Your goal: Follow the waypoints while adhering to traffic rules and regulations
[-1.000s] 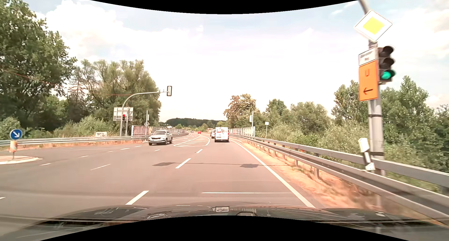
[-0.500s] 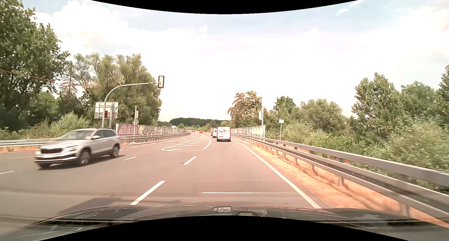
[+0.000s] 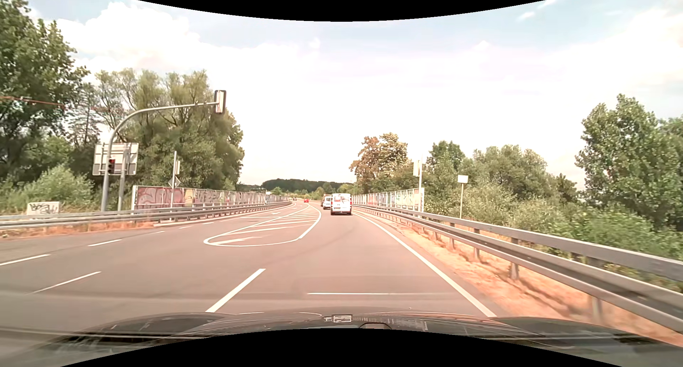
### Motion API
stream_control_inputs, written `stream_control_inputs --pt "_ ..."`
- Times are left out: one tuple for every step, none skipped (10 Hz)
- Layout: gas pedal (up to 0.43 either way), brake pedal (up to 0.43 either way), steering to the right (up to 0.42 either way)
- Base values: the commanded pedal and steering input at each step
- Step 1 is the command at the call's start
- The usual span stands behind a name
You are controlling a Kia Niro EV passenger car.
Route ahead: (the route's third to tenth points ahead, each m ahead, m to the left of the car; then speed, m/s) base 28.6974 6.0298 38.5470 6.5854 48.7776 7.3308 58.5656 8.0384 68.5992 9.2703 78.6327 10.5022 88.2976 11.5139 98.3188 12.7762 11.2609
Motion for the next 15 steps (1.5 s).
stream_control_inputs --pt "0.24 0.0 -0.01" --pt "0.24 0.0 -0.01" --pt "0.24 0.0 -0.01" --pt "0.24 0.0 -0.01" --pt "0.228 0.0 -0.01" --pt "0.228 0.0 -0.01" --pt "0.228 0.0 -0.01" --pt "0.228 0.0 -0.01" --pt "0.22 0.0 -0.01" --pt "0.22 0.0 -0.01" --pt "0.22 0.0 -0.01" --pt "0.209 0.0 -0.012" --pt "0.197 0.0 -0.013" --pt "0.197 0.0 -0.013" --pt "0.197 0.0 -0.013"
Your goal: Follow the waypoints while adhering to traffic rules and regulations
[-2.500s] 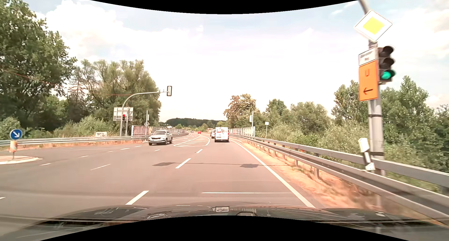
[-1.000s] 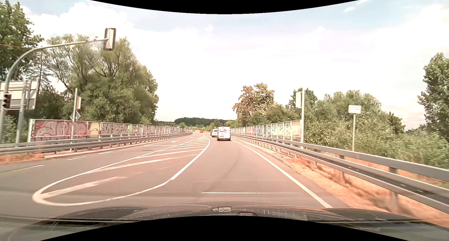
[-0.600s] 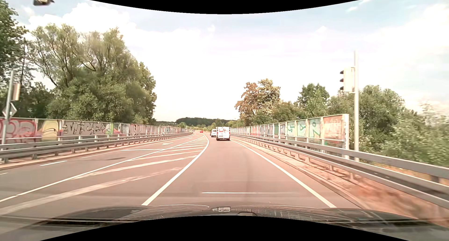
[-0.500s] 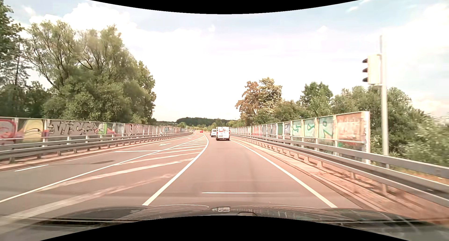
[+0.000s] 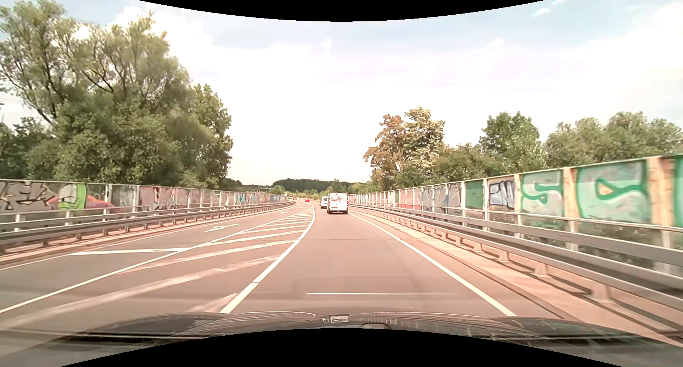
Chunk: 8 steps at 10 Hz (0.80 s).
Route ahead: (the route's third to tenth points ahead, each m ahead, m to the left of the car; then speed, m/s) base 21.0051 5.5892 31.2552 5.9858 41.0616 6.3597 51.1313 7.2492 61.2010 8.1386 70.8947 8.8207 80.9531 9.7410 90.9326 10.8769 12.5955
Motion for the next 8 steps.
stream_control_inputs --pt "0.197 0.0 -0.015" --pt "0.197 0.0 -0.019" --pt "0.197 0.0 -0.018" --pt "0.197 0.0 -0.017" --pt "0.197 0.0 -0.017" --pt "0.197 0.0 -0.017" --pt "0.197 0.0 -0.017" --pt "0.197 0.0 -0.017"
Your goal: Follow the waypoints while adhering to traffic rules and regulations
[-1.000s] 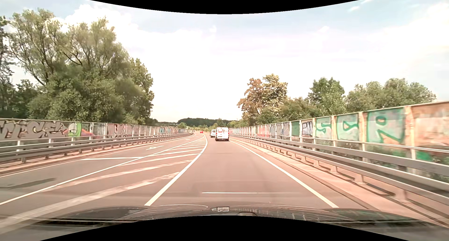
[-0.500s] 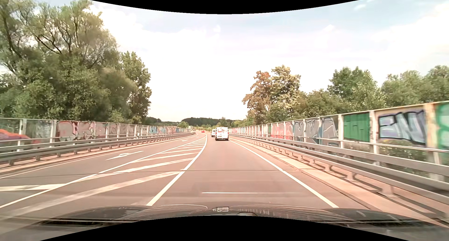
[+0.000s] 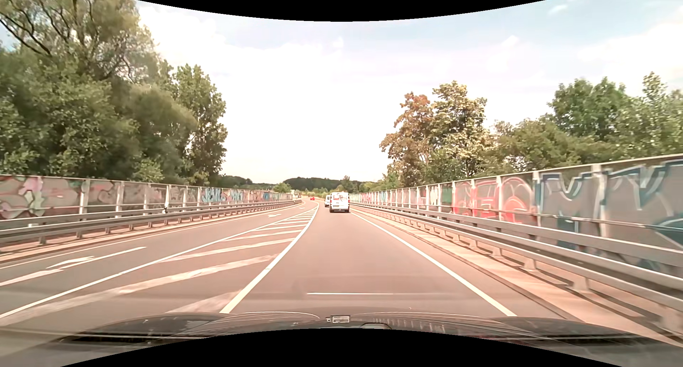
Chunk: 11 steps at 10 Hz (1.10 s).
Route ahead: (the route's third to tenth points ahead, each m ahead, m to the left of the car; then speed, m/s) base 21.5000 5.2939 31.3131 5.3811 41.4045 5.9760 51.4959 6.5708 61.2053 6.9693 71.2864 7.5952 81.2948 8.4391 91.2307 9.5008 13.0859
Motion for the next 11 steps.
stream_control_inputs --pt "0.197 0.0 -0.014" --pt "0.197 0.0 -0.01" --pt "0.197 0.0 -0.01" --pt "0.169 0.0 -0.01" --pt "0.169 0.0 -0.01" --pt "0.157 0.0 -0.011" --pt "0.157 0.0 -0.01" --pt "0.157 0.0 -0.01" --pt "0.157 0.0 -0.01" --pt "0.157 0.0 -0.01" --pt "0.157 0.0 -0.01"
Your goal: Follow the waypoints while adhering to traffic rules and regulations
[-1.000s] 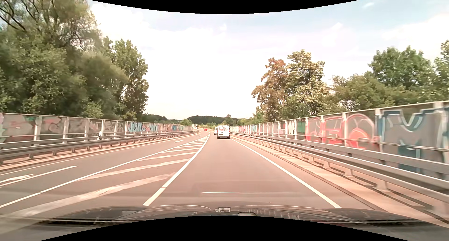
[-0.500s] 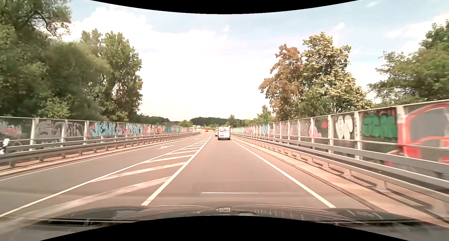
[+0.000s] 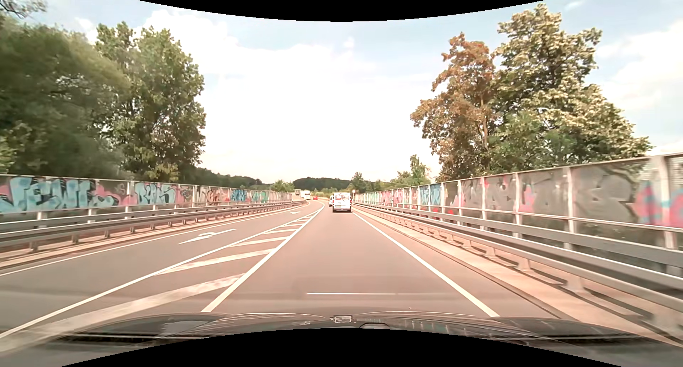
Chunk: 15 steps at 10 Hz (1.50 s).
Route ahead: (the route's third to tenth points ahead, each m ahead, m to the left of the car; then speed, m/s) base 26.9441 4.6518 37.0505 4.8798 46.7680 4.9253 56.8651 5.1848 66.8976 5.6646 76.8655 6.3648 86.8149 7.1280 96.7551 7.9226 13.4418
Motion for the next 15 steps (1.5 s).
stream_control_inputs --pt "0.157 0.0 -0.01" --pt "0.157 0.0 -0.01" --pt "0.157 0.0 -0.009" --pt "0.15 0.0 -0.009" --pt "0.15 0.0 -0.009" --pt "0.15 0.0 -0.007" --pt "0.15 0.0 -0.006" --pt "0.15 0.0 -0.005" --pt "0.15 0.0 -0.005" --pt "0.15 0.0 -0.005" --pt "0.15 0.0 -0.005" --pt "0.15 0.0 -0.004" --pt "0.15 0.0 -0.004" --pt "0.15 0.0 -0.004" --pt "0.15 0.0 -0.003"
